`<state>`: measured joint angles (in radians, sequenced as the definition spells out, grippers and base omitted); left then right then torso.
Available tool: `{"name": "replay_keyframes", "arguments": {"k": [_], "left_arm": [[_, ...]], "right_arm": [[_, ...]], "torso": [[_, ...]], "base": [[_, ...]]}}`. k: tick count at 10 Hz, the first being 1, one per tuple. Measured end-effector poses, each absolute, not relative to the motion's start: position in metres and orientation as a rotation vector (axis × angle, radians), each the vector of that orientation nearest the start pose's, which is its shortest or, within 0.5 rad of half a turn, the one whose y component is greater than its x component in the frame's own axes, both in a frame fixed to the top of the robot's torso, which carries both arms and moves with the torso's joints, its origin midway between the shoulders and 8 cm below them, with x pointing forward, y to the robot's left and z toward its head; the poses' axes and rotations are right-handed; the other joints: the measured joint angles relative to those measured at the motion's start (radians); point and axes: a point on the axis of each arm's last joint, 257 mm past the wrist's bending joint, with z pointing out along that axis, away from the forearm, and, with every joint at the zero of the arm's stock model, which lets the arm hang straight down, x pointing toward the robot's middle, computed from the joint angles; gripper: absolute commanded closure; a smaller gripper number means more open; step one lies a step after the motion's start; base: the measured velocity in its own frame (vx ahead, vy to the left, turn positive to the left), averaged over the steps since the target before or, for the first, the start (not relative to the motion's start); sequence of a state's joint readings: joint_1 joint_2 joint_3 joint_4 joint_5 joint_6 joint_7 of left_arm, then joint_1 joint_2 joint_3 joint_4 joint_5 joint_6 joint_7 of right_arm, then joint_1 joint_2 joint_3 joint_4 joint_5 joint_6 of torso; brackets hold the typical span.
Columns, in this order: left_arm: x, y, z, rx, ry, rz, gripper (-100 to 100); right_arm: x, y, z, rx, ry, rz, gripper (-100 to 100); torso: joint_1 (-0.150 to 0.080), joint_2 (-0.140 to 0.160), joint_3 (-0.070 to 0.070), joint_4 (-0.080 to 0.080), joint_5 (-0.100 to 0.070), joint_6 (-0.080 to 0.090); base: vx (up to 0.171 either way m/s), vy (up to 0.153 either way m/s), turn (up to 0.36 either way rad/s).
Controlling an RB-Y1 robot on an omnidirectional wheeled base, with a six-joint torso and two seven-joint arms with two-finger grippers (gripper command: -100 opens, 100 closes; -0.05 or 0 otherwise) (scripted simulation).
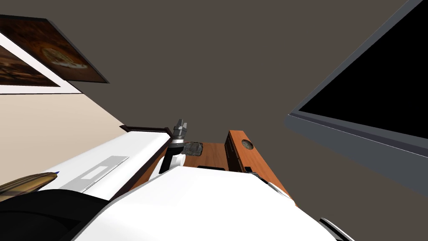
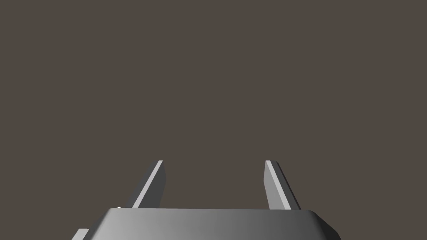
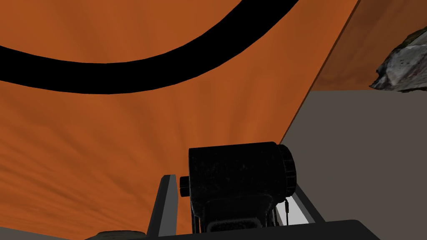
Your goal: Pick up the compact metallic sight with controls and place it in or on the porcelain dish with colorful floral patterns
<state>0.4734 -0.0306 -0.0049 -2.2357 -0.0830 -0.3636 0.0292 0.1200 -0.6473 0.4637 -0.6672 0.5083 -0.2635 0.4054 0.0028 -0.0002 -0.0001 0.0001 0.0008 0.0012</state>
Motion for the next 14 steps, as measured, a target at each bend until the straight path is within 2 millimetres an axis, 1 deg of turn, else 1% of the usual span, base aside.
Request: {"name": "replay_keyframes", "arguments": {"k": [1, 4, 5, 6, 7, 8, 9, 11, 14], "left_arm": [[0.377, 0.276, -0.015, -0.77, 0.732, -1.25, 0], [0.377, 0.276, -0.015, -0.77, 0.731, -1.25, 0], [0.377, 0.276, -0.015, -0.77, 0.731, -1.25, 0], [0.377, 0.276, -0.015, -0.77, 0.732, -1.25, 0], [0.377, 0.276, -0.015, -0.77, 0.732, -1.25, 0], [0.377, 0.276, -0.015, -0.77, 0.732, -1.25, 0], [0.377, 0.276, -0.015, -0.77, 0.732, -1.25, 0], [0.377, 0.276, -0.015, -0.77, 0.732, -1.25, 0], [0.377, 0.276, -0.015, -0.77, 0.732, -1.249, 0]], "right_arm": [[0.226, -0.476, -0.586, -0.073, 2.563, -0.063, 100], [0.216, -0.498, -0.574, -0.086, 2.569, -0.066, 100], [0.216, -0.498, -0.574, -0.086, 2.57, -0.064, 0], [0.216, -0.498, -0.574, -0.085, 2.57, -0.063, 100], [0.226, -0.496, -0.571, -0.087, 2.554, -0.059, 100], [0.242, -0.494, -0.563, -0.096, 2.528, -0.05, 100], [0.255, -0.494, -0.56, -0.086, 2.505, -0.048, 100], [0.269, -0.49, -0.551, -0.105, 2.482, -0.039, 100], [0.295, -0.499, -0.533, -0.104, 2.432, -0.048, 100]], "torso": [[0.002, 0.0, 0.0, 0.0, 0.001, 0.001], [0.007, -0.001, -0.001, 0.0, 0.002, 0.0], [0.004, -0.001, 0.0, 0.0, 0.001, 0.0], [0.002, 0.0, 0.0, 0.0, 0.001, 0.0], [0.001, -0.009, -0.004, 0.001, 0.001, -0.004], [-0.001, -0.015, -0.007, 0.0, 0.001, -0.005], [0.0, -0.017, -0.008, -0.001, 0.0, -0.005], [0.0, -0.009, -0.004, 0.0, 0.001, -0.003], [-0.001, -0.014, -0.007, 0.0, 0.002, -0.005]], "base": [[0.034, 0.079, -0.057], [0.026, 0.076, -0.035], [0.001, 0.008, 0.001], [0.148, -0.013, 0.109], [0.227, -0.043, 0.135], [0.219, -0.017, 0.107], [0.154, -0.012, 0.037], [0.116, -0.038, 0.064], [0.205, -0.067, 0.107]]}}
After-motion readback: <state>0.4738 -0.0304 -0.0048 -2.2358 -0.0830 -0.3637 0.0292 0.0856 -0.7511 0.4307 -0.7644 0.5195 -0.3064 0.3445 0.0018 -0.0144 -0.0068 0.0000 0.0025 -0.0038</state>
